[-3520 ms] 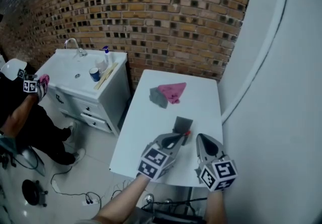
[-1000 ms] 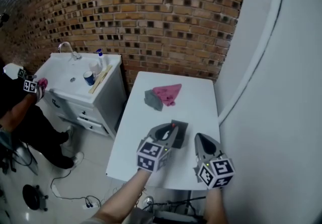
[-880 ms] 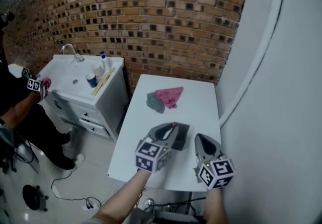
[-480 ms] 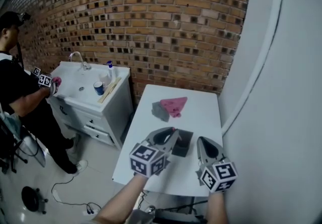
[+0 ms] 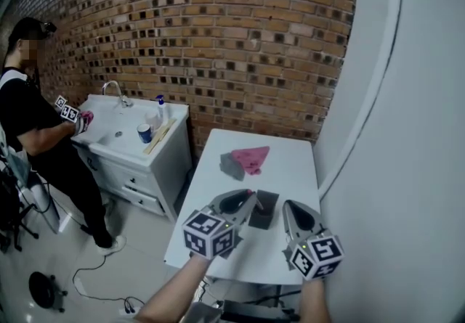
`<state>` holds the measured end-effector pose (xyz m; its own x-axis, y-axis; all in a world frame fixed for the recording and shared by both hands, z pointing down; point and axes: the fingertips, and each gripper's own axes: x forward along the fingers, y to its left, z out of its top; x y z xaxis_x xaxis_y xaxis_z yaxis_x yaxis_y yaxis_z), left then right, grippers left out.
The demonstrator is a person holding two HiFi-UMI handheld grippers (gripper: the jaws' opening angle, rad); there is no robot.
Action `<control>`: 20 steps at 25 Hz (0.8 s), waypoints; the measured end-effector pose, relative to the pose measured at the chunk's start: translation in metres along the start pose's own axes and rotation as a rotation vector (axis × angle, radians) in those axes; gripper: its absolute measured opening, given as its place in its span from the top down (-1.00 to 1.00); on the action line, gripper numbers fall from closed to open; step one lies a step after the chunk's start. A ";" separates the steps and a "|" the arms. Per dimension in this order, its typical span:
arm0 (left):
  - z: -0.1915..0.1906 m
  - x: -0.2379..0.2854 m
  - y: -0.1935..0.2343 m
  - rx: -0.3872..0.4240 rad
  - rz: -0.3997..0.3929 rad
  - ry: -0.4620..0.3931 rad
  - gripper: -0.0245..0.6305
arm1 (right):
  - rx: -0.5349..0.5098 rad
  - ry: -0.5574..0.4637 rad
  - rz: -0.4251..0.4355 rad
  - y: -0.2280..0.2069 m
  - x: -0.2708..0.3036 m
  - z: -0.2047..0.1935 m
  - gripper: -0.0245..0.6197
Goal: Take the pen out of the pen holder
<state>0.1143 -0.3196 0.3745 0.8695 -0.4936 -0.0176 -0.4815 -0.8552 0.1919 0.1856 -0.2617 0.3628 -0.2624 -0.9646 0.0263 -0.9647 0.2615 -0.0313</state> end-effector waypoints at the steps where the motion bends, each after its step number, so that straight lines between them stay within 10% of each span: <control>1: 0.000 0.000 -0.001 -0.001 -0.001 0.001 0.75 | -0.005 -0.002 0.007 0.001 0.000 -0.001 0.92; 20: 0.006 -0.006 -0.011 -0.008 -0.022 -0.004 0.75 | -0.011 -0.020 0.014 0.009 -0.005 0.007 0.92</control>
<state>0.1137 -0.3079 0.3664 0.8795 -0.4751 -0.0258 -0.4612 -0.8647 0.1991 0.1784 -0.2550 0.3552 -0.2754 -0.9613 0.0056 -0.9611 0.2753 -0.0209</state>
